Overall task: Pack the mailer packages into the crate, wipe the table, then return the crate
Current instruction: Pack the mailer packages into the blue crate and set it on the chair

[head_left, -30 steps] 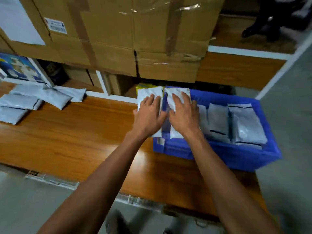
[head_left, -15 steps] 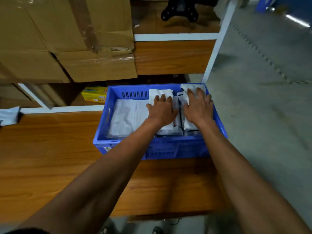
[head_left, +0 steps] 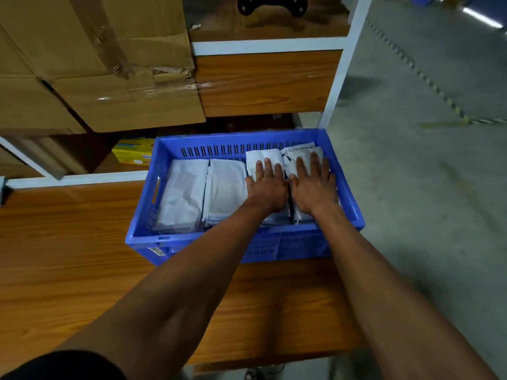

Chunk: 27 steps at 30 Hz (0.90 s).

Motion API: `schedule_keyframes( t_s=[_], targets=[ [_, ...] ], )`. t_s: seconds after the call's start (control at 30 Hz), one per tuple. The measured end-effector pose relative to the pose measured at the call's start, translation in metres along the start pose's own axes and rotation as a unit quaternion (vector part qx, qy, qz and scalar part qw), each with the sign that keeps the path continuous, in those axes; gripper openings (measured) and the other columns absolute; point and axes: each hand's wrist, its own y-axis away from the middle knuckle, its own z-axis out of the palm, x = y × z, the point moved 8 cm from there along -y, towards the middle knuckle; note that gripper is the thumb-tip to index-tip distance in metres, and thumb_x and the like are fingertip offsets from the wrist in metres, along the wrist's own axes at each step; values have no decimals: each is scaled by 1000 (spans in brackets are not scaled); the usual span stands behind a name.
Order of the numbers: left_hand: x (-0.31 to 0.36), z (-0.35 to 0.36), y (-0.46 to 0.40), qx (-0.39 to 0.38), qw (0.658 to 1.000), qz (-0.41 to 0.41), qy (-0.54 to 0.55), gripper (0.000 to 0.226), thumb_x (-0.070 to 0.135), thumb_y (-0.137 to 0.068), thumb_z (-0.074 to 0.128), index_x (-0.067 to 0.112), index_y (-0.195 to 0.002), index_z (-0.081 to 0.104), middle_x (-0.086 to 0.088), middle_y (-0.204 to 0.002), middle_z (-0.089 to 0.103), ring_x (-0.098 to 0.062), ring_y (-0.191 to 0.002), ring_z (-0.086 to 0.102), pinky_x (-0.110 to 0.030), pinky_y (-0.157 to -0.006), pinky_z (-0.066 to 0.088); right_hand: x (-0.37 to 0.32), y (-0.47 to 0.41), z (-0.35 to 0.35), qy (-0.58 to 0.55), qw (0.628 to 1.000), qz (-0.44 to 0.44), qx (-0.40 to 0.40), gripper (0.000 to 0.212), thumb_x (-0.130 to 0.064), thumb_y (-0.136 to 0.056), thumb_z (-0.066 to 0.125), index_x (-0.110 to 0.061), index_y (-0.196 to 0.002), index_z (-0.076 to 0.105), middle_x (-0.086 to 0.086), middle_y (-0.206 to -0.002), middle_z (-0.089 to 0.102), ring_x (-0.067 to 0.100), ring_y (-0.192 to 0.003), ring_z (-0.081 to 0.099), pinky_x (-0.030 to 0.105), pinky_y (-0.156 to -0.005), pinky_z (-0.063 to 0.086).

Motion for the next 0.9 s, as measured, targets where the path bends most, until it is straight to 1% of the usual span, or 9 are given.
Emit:
schedule_keyframes(
  t_s=[0.1,0.2,0.27,0.33,0.5,0.63,0.73,0.8,0.9],
  targets=[
    [-2,-3,-1,-17,1000,21,12,71,54,-113,18,15,-170,3,-11,-178,-11,-32,-163,-13,-67,-127,3,-3,-2,-1,3,1000,-2,-28,65,-50,-112,20,-25,-170,5,12,-177,-11,41,-161,-11,59,-129,5],
    [-9,-24,16,29,998,59,-3,71,43,-113,32,9,-169,5,-13,-178,-4,-33,-164,-6,-68,-127,9,-12,3,-14,14,1000,-9,-2,68,-54,-111,22,-27,-170,3,16,-176,-8,43,-161,-10,62,-129,1],
    [-27,-39,34,77,996,45,-12,74,41,-112,37,8,-169,5,-13,-178,-1,-34,-164,-4,-65,-129,9,-25,10,-22,32,999,-29,30,74,-64,-108,24,-34,-168,-4,13,-176,-13,46,-160,-13,66,-126,-6],
    [-53,-44,47,93,996,5,-7,75,43,-111,36,9,-170,5,-13,-178,0,-36,-164,-3,-61,-129,8,-40,13,-21,43,998,-49,20,80,-75,-102,24,-42,-166,-9,8,-175,-22,49,-158,-18,69,-122,-12],
    [-104,-14,50,9,1000,-16,-5,74,44,-112,29,8,-169,-2,-18,-176,-12,-40,-162,-12,-58,-131,2,-57,13,6,92,992,-62,-55,80,-85,-95,13,-49,-166,-2,3,-174,-25,51,-156,-23,77,-117,-16],
    [-115,-8,49,-30,1000,0,0,74,49,-113,23,9,-169,-5,-17,-175,-18,-40,-161,-18,-58,-130,-2,-55,16,8,103,991,-46,-70,80,-84,-96,11,-48,-166,-3,2,-176,-21,51,-156,-22,77,-117,-16],
    [-119,-31,60,10,999,24,32,73,44,-114,30,5,-169,2,-20,-176,-10,-39,-163,-11,-56,-131,3,-71,20,-3,95,994,-32,-52,75,-77,-100,17,-43,-167,9,5,-178,-3,50,-159,-8,74,-120,-5],
    [-130,-56,81,86,994,44,58,69,35,-112,39,2,-168,14,-23,-176,5,-39,-163,3,-51,-132,12,-99,32,-15,60,997,-51,-2,70,-69,-102,21,-35,-164,26,9,-172,24,47,-157,16,67,-123,15],
    [-169,-95,138,190,971,41,137,61,28,-108,51,4,-162,35,-21,-168,33,-38,-156,29,-47,-127,30,-168,69,-29,-33,987,-134,80,56,-52,-104,42,-22,-151,49,9,-149,56,37,-135,49,52,-109,44]
  ],
)
